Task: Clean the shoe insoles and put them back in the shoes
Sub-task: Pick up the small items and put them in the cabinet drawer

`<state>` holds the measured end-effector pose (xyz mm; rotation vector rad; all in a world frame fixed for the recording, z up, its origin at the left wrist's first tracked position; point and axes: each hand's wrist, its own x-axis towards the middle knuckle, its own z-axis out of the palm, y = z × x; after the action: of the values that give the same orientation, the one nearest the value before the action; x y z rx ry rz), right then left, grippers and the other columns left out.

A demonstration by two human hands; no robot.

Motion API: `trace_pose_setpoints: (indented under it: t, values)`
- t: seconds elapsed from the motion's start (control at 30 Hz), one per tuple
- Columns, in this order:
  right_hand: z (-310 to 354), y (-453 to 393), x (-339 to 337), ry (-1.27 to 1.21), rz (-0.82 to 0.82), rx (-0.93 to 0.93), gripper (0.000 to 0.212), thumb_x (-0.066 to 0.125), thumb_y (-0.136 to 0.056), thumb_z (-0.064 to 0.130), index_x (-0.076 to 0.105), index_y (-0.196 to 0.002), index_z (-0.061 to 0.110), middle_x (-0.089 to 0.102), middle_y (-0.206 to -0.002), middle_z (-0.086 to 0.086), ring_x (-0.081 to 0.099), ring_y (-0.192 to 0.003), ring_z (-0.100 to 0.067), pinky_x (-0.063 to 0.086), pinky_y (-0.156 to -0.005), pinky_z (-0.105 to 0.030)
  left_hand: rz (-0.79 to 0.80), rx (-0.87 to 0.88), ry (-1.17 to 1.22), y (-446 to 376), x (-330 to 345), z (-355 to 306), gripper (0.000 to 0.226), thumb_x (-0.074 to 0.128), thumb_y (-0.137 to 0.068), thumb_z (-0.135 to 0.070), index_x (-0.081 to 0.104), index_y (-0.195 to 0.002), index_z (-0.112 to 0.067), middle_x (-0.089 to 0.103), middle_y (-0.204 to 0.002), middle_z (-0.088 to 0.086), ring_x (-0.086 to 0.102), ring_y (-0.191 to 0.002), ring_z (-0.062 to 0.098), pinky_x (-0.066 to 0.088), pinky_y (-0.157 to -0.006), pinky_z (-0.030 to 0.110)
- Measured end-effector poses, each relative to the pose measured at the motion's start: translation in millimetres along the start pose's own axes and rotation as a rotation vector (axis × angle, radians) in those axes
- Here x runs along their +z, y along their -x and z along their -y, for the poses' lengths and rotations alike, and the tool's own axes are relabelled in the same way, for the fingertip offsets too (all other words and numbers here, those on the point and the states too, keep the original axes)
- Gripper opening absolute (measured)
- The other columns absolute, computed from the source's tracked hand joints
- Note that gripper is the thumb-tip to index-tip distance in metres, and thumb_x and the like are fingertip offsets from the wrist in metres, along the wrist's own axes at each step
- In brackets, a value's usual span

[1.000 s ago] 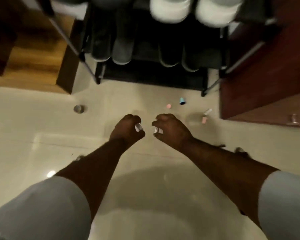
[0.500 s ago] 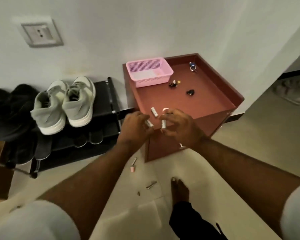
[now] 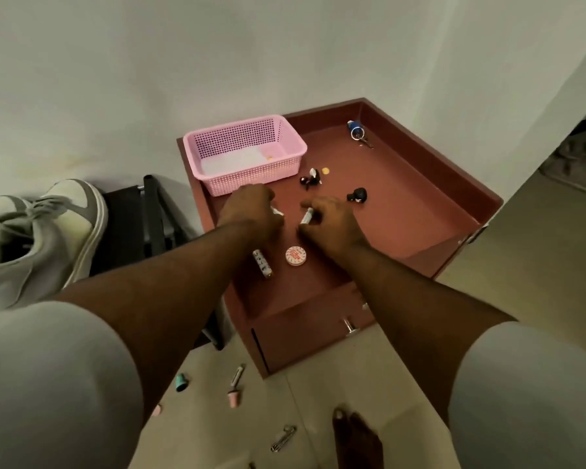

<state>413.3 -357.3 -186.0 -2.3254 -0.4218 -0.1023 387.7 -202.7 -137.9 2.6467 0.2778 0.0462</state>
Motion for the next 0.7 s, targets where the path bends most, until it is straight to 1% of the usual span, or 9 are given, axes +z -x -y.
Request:
trace_pose_setpoints:
  t: [0.07, 0.13, 0.23, 0.33, 0.43, 0.5, 0.57, 0.63, 0.7]
  values:
    - [-2, -6, 5, 0.007, 0.005, -0.002, 0.052, 0.071, -0.077, 0.017, 0.059, -0.128, 0.018, 0.056, -0.126, -0.004, 0.047, -0.119, -0.017, 0.031, -0.093, -0.016, 0.003, -0.057, 0.041, -3, 9, 5, 0.042, 0.071, -0.083, -0.024, 0.064, -0.125, -0.016, 0.062, -0.129, 0.009, 0.059, -0.116, 0.027, 0.05, -0.097, 0.034]
    - [-3, -7, 5, -0.03, 0.018, -0.001, 0.057, 0.074, -0.075, 0.017, 0.058, -0.13, 0.018, 0.055, -0.127, -0.005, 0.048, -0.12, -0.018, 0.033, -0.097, -0.019, -0.009, -0.108, 0.088, -2, 14, 8, 0.038, 0.072, -0.083, -0.022, 0.066, -0.12, -0.015, 0.063, -0.126, 0.009, 0.061, -0.112, 0.028, 0.051, -0.094, 0.032]
    - [-1, -1, 0, -0.103, 0.025, 0.019, 0.061, 0.077, -0.071, 0.014, 0.058, -0.129, 0.016, 0.055, -0.125, -0.008, 0.052, -0.116, -0.02, 0.041, -0.102, -0.029, -0.022, -0.123, 0.166, 7, 12, 2, 0.056, 0.078, -0.08, -0.022, 0.06, -0.132, -0.012, 0.059, -0.133, 0.011, 0.057, -0.12, 0.028, 0.048, -0.1, 0.033]
    - [12, 20, -10, -0.073, 0.008, -0.001, 0.055, 0.075, -0.073, 0.009, 0.06, -0.127, 0.012, 0.056, -0.123, -0.01, 0.052, -0.115, -0.02, 0.035, -0.096, -0.017, -0.103, -0.08, 0.217, 31, -4, -5, 0.049, 0.078, -0.08, -0.017, 0.062, -0.123, -0.001, 0.062, -0.127, 0.017, 0.057, -0.118, 0.032, 0.046, -0.095, 0.036]
    - [40, 54, -15, -0.04, 0.018, -0.057, 0.05, 0.074, -0.074, 0.004, 0.063, -0.122, 0.009, 0.058, -0.12, -0.011, 0.054, -0.113, -0.021, 0.034, -0.094, -0.015, -0.144, -0.062, 0.168, 71, -23, 3, 0.034, 0.067, -0.085, -0.013, 0.063, -0.118, -0.007, 0.063, -0.119, 0.016, 0.06, -0.111, 0.032, 0.047, -0.086, 0.033]
    - [65, 79, -14, -0.037, 0.037, -0.146, 0.045, 0.074, -0.071, -0.001, 0.066, -0.115, 0.004, 0.061, -0.113, -0.013, 0.059, -0.105, -0.024, 0.039, -0.093, -0.018, -0.157, -0.048, 0.146, 105, -39, 12, 0.028, 0.061, -0.089, -0.015, 0.064, -0.117, -0.014, 0.063, -0.118, 0.01, 0.061, -0.108, 0.028, 0.048, -0.089, 0.031]
    - [94, 103, -7, -0.042, 0.057, -0.241, 0.039, 0.072, -0.071, -0.002, 0.068, -0.109, 0.003, 0.062, -0.105, -0.013, 0.061, -0.095, -0.027, 0.048, -0.086, -0.028, -0.164, -0.075, 0.145, 145, -61, 26, 0.031, 0.058, -0.092, -0.011, 0.063, -0.122, -0.013, 0.059, -0.124, 0.008, 0.058, -0.113, 0.027, 0.041, -0.09, 0.028]
    - [125, 127, 1, -0.039, 0.098, -0.277, 0.037, 0.071, -0.073, 0.002, 0.068, -0.11, 0.004, 0.061, -0.101, -0.012, 0.06, -0.09, -0.025, 0.05, -0.079, -0.03, -0.182, -0.115, 0.125, 185, -82, 48, 0.035, 0.057, -0.092, -0.01, 0.061, -0.127, -0.011, 0.056, -0.126, 0.009, 0.055, -0.117, 0.028, 0.041, -0.09, 0.031]
    - [158, 152, 18, -0.042, 0.15, -0.314, 0.036, 0.07, -0.073, 0.009, 0.068, -0.109, 0.004, 0.063, -0.102, -0.012, 0.061, -0.092, -0.027, 0.051, -0.081, -0.033, -0.167, -0.174, 0.092, 222, -96, 81, 0.04, 0.057, -0.092, -0.011, 0.058, -0.131, -0.011, 0.055, -0.128, 0.01, 0.054, -0.118, 0.029, 0.043, -0.093, 0.037]
